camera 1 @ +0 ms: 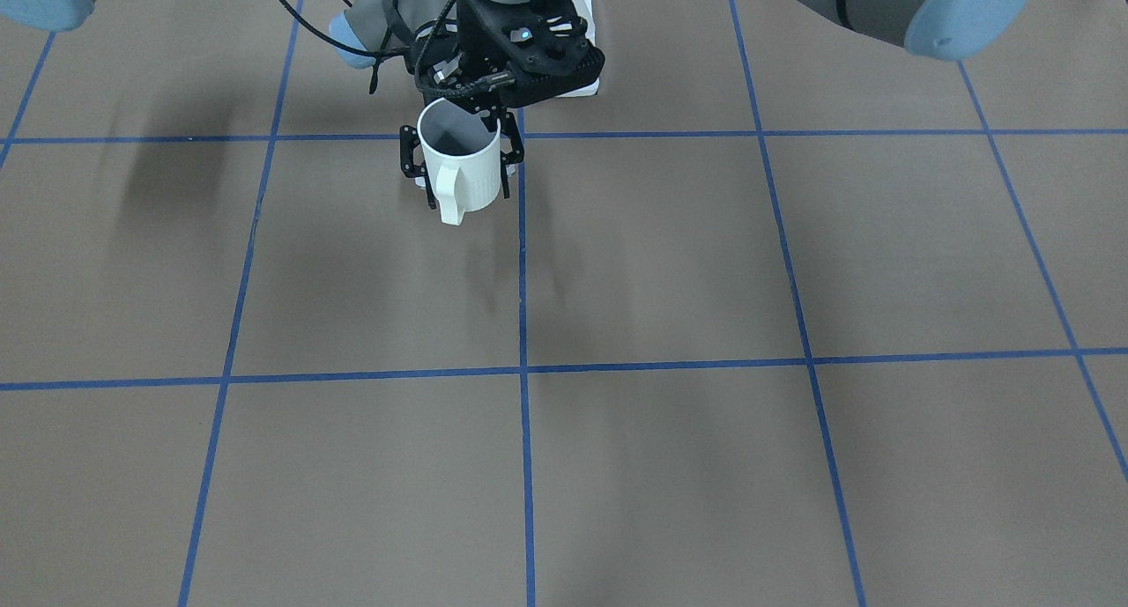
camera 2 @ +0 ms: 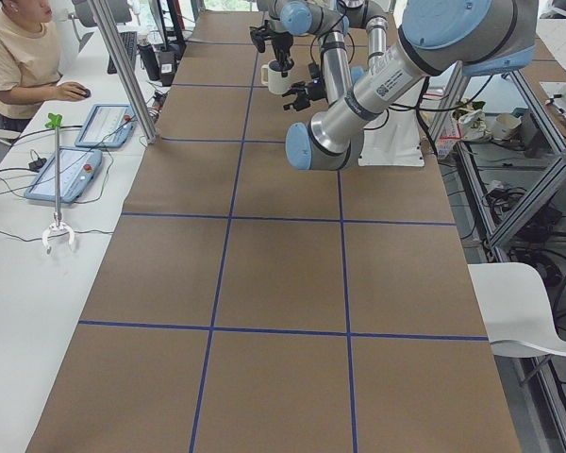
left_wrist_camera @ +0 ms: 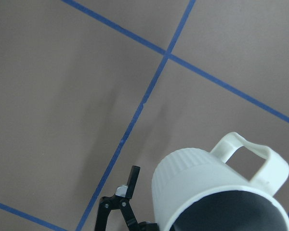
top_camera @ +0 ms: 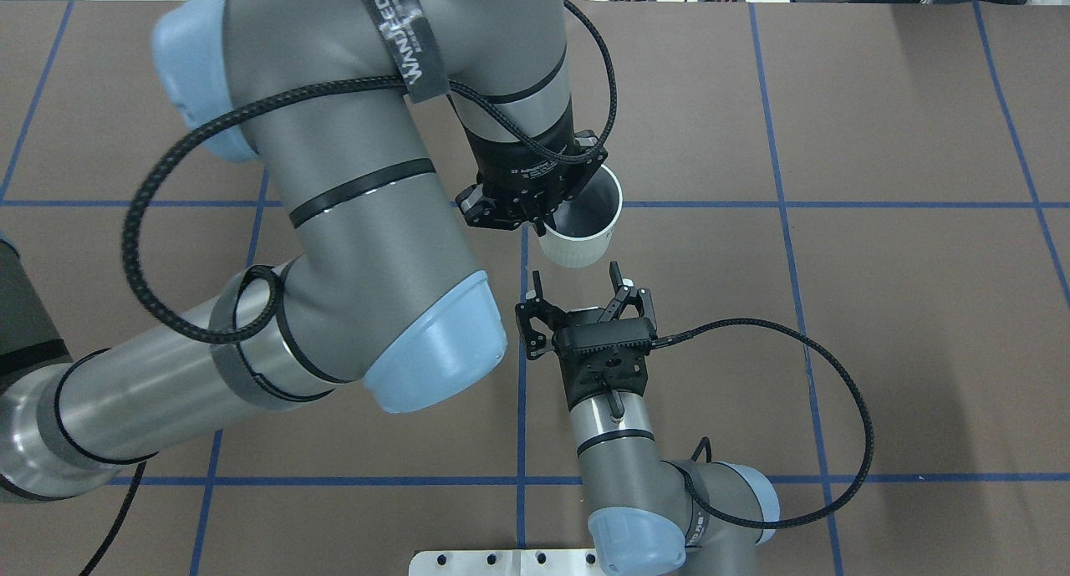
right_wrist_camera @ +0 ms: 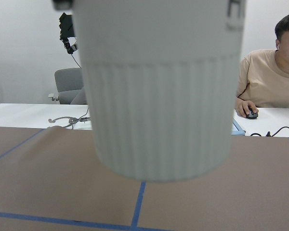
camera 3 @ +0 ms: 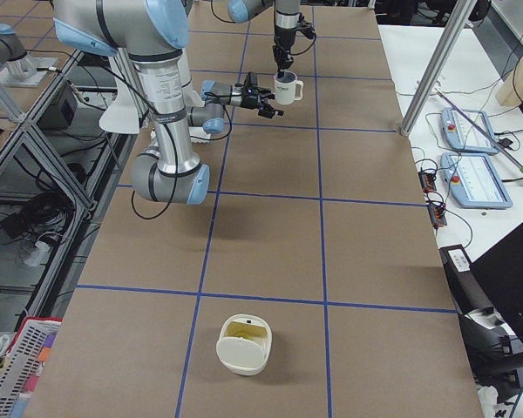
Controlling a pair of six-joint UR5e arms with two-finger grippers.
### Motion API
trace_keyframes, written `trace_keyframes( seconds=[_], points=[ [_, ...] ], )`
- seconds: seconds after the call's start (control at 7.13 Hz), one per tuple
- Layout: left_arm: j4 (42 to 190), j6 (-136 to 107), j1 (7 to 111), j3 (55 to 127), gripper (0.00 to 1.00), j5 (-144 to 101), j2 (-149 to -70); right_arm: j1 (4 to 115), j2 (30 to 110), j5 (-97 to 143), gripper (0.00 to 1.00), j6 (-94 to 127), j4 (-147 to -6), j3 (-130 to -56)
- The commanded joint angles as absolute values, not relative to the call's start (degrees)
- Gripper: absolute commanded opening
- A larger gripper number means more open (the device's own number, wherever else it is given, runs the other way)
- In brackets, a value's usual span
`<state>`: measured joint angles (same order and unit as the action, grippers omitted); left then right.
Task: Left arm hands cup to right arm to dump lemon
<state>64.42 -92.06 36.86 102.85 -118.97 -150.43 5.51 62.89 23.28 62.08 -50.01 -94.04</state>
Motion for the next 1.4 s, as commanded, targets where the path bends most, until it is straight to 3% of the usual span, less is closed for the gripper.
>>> trace_keyframes(
  seconds=[0.0, 0.42, 1.26],
  points=[
    [63.55, -87.75, 37.44, 112.10, 0.00, -119.00, -142.26, 7.37, 66.09, 28.87, 1.00, 62.14, -47.75, -94.39],
    [64.07, -75.80, 40.41, 125.30, 0.00, -119.18, -125.21, 16.75, 70.91, 48.25, 1.00, 61.96, -47.29, -96.84],
    [78.04, -42.95, 54.74, 124.11, 0.00, -125.32, -97.42, 50.03, 82.68, 104.07, 1.00, 43.40, -50.25, -98.43]
  ],
)
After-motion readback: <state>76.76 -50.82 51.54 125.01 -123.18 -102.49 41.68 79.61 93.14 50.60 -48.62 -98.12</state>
